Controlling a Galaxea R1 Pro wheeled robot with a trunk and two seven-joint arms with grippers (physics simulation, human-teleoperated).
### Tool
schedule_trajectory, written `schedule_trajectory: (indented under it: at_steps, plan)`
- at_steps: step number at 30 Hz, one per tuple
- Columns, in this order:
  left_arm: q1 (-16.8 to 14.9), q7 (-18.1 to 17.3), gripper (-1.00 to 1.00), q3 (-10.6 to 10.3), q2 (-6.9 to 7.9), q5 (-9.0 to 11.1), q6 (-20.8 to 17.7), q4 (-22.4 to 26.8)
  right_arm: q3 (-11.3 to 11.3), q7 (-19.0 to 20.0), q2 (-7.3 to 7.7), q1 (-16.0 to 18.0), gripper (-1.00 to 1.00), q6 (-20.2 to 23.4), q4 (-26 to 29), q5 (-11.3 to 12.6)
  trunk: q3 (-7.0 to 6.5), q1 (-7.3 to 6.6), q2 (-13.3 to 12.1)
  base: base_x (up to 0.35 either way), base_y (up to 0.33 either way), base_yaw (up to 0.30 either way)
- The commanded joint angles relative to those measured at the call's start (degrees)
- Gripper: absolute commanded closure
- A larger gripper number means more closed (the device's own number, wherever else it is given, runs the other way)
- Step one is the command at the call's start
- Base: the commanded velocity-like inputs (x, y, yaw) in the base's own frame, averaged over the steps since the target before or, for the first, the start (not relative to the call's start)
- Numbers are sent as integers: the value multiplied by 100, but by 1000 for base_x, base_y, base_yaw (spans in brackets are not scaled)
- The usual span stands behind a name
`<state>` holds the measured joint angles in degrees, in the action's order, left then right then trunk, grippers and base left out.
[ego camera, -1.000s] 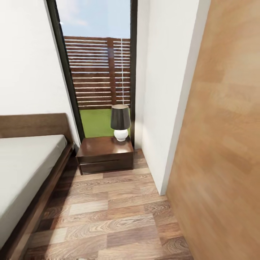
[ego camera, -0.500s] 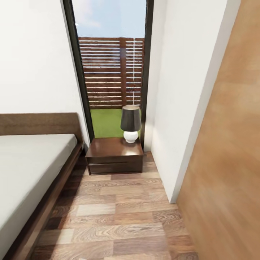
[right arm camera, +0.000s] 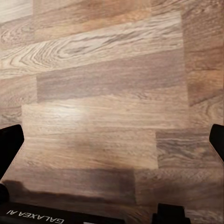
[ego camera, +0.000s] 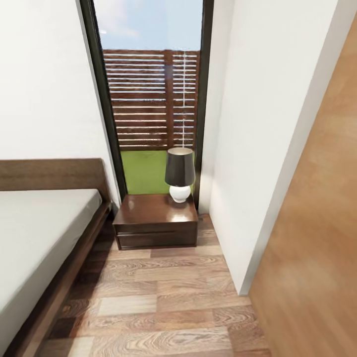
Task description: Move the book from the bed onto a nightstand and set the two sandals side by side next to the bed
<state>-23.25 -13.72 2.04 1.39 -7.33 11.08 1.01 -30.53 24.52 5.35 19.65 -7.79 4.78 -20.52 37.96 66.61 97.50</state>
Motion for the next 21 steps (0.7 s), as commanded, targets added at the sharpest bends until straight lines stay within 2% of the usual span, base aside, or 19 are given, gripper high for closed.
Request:
schedule_trajectory:
  at_steps: [1,5,13,21]
  plan:
    - [-4,-7,-100,25,0,-58,26,-4,-49,18,1,4,-100,-21,-4,-57,5,3,2,287,0,0]
    - [-4,-7,-100,25,-2,-58,26,-4,-49,16,1,4,-100,-21,-4,-57,5,3,2,170,0,0]
    - [-4,-7,-100,25,-2,-58,26,-4,-49,17,1,4,-100,-21,-4,-57,5,3,2,30,0,53]
    - [-4,-6,-100,25,-4,-58,26,-4,-49,16,1,4,-100,-21,-3,-57,5,3,2,1,0,254]
